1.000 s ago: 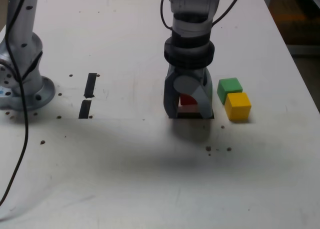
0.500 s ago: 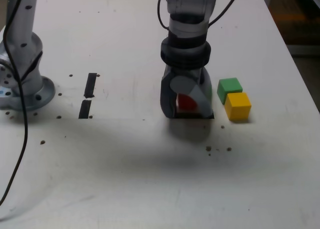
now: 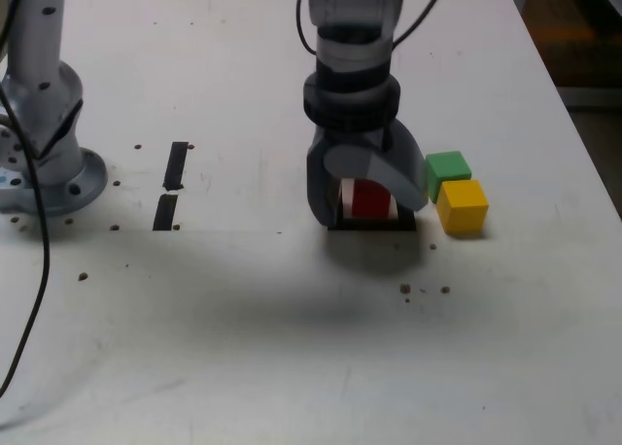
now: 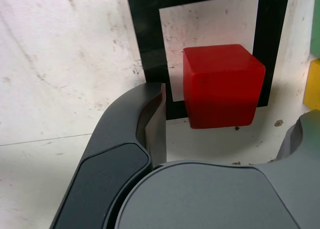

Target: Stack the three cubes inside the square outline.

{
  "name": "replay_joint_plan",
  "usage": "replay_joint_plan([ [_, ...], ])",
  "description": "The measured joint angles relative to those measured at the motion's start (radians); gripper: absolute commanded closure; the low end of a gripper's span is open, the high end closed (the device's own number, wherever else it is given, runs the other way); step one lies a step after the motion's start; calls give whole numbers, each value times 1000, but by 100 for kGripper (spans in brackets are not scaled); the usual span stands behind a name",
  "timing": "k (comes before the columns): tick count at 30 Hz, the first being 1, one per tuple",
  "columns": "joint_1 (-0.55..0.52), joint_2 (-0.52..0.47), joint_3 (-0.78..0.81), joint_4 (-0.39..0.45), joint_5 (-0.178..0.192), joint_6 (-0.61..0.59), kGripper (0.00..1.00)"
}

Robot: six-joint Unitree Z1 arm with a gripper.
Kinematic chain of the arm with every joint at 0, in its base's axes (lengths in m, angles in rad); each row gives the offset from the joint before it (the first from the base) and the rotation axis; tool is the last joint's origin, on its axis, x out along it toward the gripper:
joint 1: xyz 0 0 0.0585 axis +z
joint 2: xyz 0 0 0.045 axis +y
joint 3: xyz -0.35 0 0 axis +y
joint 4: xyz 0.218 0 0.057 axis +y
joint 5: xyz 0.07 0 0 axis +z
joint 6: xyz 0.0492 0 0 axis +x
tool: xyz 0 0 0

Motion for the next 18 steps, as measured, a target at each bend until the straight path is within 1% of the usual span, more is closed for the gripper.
replay_joint_plan([
  [4, 0, -46, 33, 12, 29, -45, 10],
  [8, 0, -97, 59, 26, 48, -88, 10],
  [12, 0, -129, 47, 55, 61, -114, 10],
  [15, 0, -144, -8, 112, 76, -128, 9],
  [18, 0, -160, -75, 200, 90, -140, 8],
])
